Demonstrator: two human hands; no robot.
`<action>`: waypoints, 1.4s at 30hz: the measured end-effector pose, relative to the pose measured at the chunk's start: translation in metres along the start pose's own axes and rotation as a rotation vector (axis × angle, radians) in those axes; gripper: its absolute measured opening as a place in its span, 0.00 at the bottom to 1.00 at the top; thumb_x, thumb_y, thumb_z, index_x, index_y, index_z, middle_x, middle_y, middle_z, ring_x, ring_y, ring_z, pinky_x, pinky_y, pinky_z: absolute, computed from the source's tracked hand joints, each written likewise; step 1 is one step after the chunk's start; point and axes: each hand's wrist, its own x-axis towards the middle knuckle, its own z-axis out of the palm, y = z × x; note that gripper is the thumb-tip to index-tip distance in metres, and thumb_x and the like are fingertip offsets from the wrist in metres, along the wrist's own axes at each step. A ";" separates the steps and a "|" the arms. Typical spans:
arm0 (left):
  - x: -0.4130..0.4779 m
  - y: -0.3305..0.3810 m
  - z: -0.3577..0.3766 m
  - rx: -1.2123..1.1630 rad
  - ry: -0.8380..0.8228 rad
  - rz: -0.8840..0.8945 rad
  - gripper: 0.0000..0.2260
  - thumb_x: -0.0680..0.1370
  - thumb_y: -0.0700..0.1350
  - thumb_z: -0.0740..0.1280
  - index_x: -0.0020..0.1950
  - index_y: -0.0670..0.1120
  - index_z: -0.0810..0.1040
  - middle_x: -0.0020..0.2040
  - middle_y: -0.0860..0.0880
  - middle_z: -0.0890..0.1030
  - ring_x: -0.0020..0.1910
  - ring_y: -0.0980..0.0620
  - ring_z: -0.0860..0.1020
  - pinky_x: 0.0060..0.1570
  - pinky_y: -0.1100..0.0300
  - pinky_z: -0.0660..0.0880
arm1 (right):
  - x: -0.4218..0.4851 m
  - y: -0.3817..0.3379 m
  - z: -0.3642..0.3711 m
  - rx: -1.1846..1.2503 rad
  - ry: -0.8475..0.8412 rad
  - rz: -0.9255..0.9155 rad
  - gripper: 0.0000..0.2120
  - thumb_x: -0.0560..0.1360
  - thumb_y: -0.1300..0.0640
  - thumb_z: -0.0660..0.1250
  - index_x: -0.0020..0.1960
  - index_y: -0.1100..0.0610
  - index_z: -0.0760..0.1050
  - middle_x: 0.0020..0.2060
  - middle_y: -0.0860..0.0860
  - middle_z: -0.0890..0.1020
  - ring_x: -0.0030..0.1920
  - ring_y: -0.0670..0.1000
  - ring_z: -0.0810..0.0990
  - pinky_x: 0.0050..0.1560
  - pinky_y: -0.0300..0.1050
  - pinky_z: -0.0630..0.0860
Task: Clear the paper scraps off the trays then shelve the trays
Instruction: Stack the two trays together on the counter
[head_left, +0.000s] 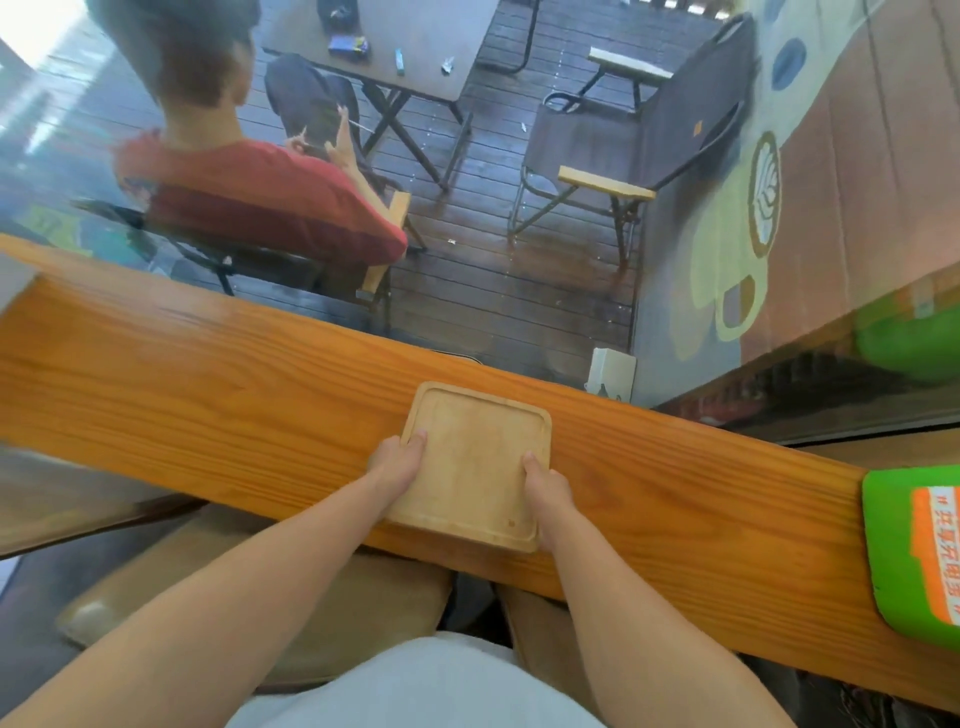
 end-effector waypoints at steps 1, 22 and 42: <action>0.004 -0.001 -0.003 -0.008 -0.004 -0.005 0.30 0.82 0.60 0.55 0.75 0.39 0.68 0.69 0.40 0.75 0.66 0.38 0.74 0.66 0.44 0.71 | 0.001 -0.003 0.003 -0.007 0.003 -0.004 0.36 0.79 0.38 0.56 0.78 0.59 0.56 0.75 0.57 0.65 0.72 0.63 0.66 0.72 0.62 0.65; 0.001 -0.011 0.015 0.381 0.249 0.226 0.14 0.83 0.49 0.57 0.61 0.40 0.73 0.59 0.44 0.72 0.52 0.45 0.73 0.51 0.49 0.74 | -0.006 0.000 0.024 -0.431 0.289 -0.050 0.28 0.82 0.46 0.54 0.76 0.62 0.57 0.72 0.59 0.65 0.66 0.62 0.71 0.58 0.53 0.72; -0.003 -0.025 0.009 0.470 0.242 0.284 0.14 0.82 0.47 0.57 0.61 0.41 0.75 0.59 0.42 0.73 0.58 0.43 0.72 0.56 0.50 0.71 | -0.017 0.013 0.030 -0.495 0.319 -0.017 0.29 0.78 0.49 0.61 0.75 0.60 0.59 0.71 0.59 0.65 0.69 0.63 0.66 0.62 0.56 0.70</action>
